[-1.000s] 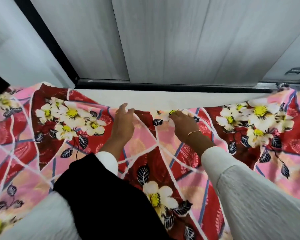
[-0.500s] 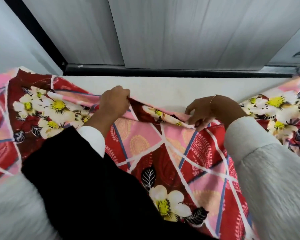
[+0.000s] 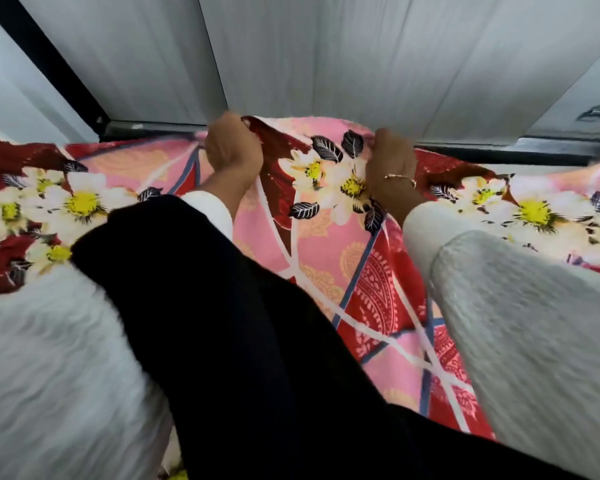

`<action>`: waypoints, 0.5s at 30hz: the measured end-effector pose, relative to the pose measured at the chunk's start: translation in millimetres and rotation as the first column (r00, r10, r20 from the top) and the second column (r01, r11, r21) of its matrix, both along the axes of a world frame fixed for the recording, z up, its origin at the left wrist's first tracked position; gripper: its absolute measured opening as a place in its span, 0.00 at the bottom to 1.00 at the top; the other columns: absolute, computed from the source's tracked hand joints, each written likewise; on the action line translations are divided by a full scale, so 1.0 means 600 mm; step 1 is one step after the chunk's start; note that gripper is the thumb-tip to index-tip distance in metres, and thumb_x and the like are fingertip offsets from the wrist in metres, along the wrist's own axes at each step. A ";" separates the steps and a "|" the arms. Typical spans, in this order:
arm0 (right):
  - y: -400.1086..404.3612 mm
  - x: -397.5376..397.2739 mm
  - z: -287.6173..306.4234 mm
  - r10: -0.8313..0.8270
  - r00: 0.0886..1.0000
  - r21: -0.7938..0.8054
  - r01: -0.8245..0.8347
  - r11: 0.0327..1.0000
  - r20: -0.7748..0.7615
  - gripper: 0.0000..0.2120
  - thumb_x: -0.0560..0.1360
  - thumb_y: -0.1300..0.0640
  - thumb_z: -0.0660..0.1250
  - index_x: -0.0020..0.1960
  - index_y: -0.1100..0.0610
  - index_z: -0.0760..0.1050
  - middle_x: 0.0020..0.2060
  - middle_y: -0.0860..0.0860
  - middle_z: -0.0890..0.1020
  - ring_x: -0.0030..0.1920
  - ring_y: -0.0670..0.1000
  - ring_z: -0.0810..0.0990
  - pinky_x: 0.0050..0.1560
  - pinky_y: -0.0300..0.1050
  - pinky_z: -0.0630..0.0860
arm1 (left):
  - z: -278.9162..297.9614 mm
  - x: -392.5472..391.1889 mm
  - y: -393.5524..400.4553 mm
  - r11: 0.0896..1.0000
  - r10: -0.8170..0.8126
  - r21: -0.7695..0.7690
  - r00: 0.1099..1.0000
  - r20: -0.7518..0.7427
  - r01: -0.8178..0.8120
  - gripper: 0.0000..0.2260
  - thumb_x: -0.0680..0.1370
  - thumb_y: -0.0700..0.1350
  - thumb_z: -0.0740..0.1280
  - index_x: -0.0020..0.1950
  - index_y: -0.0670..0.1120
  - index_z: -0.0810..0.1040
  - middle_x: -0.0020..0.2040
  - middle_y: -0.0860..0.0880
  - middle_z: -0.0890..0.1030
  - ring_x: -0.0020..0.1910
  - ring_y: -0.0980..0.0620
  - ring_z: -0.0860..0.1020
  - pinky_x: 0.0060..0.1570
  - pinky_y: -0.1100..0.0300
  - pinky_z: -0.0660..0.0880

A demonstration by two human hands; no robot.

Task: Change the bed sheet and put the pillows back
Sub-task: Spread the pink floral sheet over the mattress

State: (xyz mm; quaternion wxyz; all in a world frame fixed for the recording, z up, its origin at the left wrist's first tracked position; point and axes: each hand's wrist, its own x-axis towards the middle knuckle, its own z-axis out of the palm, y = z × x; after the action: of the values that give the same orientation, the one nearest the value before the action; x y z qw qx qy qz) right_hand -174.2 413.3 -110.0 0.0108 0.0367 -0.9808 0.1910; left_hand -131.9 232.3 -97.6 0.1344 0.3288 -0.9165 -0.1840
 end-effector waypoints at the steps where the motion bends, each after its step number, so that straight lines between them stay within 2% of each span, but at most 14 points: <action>1: 0.001 0.000 -0.027 0.016 1.000 0.036 -0.017 0.999 0.008 0.15 0.79 0.65 0.52 0.63 0.64 0.69 0.63 0.62 0.72 0.64 0.60 0.71 0.65 0.53 0.63 | -0.022 -0.005 0.002 0.999 -0.025 -0.027 0.999 0.024 0.025 0.14 0.81 0.38 0.53 0.60 0.37 0.75 0.60 0.38 0.77 0.60 0.39 0.74 0.55 0.51 0.69; 3: 0.004 -0.001 -0.068 0.026 0.999 0.105 -0.024 0.994 -0.018 0.16 0.79 0.63 0.53 0.65 0.62 0.68 0.64 0.61 0.69 0.64 0.60 0.70 0.68 0.52 0.60 | -0.066 -0.007 0.011 0.992 -0.081 -0.094 0.995 0.059 0.086 0.15 0.81 0.38 0.52 0.60 0.38 0.75 0.60 0.38 0.77 0.59 0.39 0.74 0.54 0.49 0.70; 5: 0.002 -0.007 -0.084 0.009 0.997 0.123 0.000 0.992 -0.075 0.16 0.78 0.60 0.54 0.65 0.59 0.68 0.64 0.59 0.69 0.62 0.59 0.72 0.66 0.51 0.59 | -0.095 -0.010 0.017 0.983 -0.112 -0.137 0.992 0.054 0.119 0.15 0.81 0.39 0.51 0.61 0.40 0.74 0.61 0.38 0.75 0.60 0.39 0.73 0.55 0.48 0.69; 9: -0.006 -0.019 -0.097 0.023 0.995 0.168 -0.006 0.986 -0.100 0.18 0.77 0.60 0.53 0.66 0.55 0.66 0.63 0.57 0.69 0.64 0.57 0.70 0.65 0.52 0.58 | -0.105 -0.024 0.017 0.977 -0.116 -0.179 0.993 0.019 0.117 0.14 0.81 0.40 0.52 0.65 0.41 0.69 0.66 0.39 0.69 0.64 0.40 0.68 0.57 0.49 0.67; 13: -0.005 -0.017 -0.099 0.025 0.995 0.176 -0.009 0.984 -0.093 0.19 0.78 0.62 0.51 0.69 0.57 0.62 0.64 0.57 0.70 0.65 0.57 0.69 0.67 0.53 0.57 | -0.097 0.006 0.030 0.974 -0.172 -0.146 0.985 0.006 0.171 0.15 0.81 0.44 0.55 0.67 0.41 0.65 0.64 0.38 0.71 0.62 0.40 0.69 0.56 0.49 0.67; 15: -0.002 -0.019 -0.093 0.045 0.999 0.144 -0.040 0.989 -0.031 0.24 0.78 0.61 0.53 0.74 0.60 0.55 0.68 0.56 0.68 0.68 0.56 0.67 0.71 0.54 0.53 | -0.099 0.037 0.049 0.976 -0.190 -0.118 0.981 -0.042 0.184 0.17 0.81 0.47 0.57 0.66 0.40 0.66 0.64 0.39 0.71 0.62 0.41 0.70 0.58 0.51 0.67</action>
State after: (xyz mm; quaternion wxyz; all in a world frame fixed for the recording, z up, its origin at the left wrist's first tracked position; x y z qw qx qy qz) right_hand -185.8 412.2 -165.6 0.0209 0.0614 -0.9907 0.1196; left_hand -109.6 262.0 -156.8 0.1595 0.2281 -0.9484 -0.1519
